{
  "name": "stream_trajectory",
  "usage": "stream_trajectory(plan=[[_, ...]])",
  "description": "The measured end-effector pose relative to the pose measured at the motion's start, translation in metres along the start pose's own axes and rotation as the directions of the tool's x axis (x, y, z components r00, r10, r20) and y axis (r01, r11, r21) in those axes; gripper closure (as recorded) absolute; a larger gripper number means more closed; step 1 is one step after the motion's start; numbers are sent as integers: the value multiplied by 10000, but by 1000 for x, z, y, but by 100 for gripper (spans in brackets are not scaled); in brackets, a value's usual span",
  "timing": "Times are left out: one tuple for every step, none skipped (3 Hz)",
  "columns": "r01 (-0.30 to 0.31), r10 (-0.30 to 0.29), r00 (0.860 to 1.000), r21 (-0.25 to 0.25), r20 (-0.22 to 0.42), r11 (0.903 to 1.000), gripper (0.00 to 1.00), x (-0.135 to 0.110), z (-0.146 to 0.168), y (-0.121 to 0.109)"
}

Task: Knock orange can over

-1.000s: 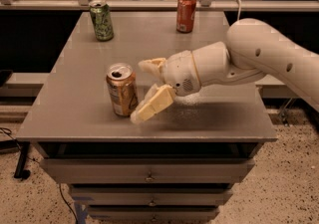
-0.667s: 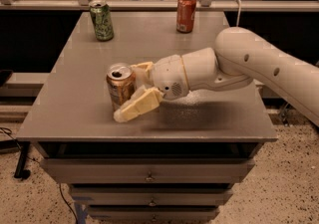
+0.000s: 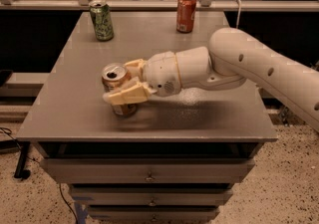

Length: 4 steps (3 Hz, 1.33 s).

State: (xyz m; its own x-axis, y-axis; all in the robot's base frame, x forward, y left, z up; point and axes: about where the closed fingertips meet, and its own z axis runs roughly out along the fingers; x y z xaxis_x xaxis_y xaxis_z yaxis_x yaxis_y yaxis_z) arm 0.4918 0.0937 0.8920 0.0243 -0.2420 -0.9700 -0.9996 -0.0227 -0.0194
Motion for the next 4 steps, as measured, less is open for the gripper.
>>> stream_trajectory(plan=[[636,-609,9955,351,-720,9974,81,-6,-17,-24],[2057,-1911,9493,335,-2497,9780,100,-20,-44,-55],[3525,-3665,8245,-1153,-4312,9287,100,-22,-49,-61],[4189,-5561,6242,-3658,-5487,8311,100,0,-47,-42]])
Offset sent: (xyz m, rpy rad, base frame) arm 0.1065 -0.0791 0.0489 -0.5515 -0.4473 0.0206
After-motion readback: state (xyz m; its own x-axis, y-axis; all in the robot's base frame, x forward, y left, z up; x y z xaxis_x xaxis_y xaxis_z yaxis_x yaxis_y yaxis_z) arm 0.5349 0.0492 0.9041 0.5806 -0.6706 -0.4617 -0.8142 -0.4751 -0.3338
